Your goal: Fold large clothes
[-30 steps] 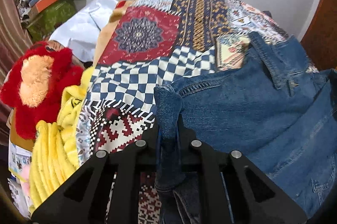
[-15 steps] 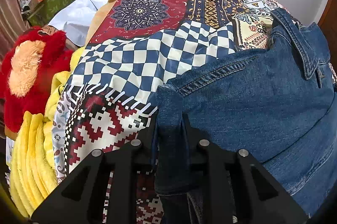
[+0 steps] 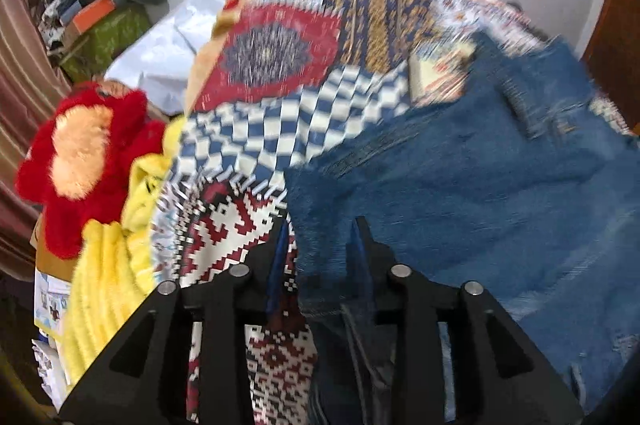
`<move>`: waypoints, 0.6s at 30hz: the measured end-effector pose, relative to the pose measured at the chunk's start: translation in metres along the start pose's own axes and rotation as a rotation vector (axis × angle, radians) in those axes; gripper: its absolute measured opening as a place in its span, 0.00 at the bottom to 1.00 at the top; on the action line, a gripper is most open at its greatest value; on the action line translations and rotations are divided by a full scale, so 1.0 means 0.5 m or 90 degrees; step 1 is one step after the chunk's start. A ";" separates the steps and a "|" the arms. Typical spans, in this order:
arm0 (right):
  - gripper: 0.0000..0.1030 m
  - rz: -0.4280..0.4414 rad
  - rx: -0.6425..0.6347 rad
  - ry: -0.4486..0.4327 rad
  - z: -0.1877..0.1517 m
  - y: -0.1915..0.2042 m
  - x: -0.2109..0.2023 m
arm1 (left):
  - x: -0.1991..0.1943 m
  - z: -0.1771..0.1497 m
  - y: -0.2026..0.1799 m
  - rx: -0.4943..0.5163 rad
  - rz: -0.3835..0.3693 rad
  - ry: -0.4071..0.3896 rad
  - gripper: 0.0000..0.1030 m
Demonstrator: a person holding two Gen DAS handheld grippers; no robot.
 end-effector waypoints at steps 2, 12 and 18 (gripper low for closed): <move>0.88 0.008 -0.006 -0.021 0.010 0.009 -0.045 | -0.055 0.013 -0.010 0.000 -0.013 -0.036 0.52; 0.89 0.099 0.001 -0.070 -0.024 0.052 -0.294 | -0.350 -0.002 -0.061 0.009 -0.075 -0.180 0.87; 0.89 0.139 0.011 -0.073 -0.105 0.062 -0.399 | -0.465 -0.083 -0.064 0.004 -0.095 -0.214 0.99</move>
Point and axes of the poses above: each gripper's, at about its wrist camera, not at the fingertips, and x roughly the way its jaws point, y to its left, z to its top, the point moved 5 cm from there along x, roughly the way its jaws point, and after that the axes turned 4 degrees about -y, right-handed, at the moved point
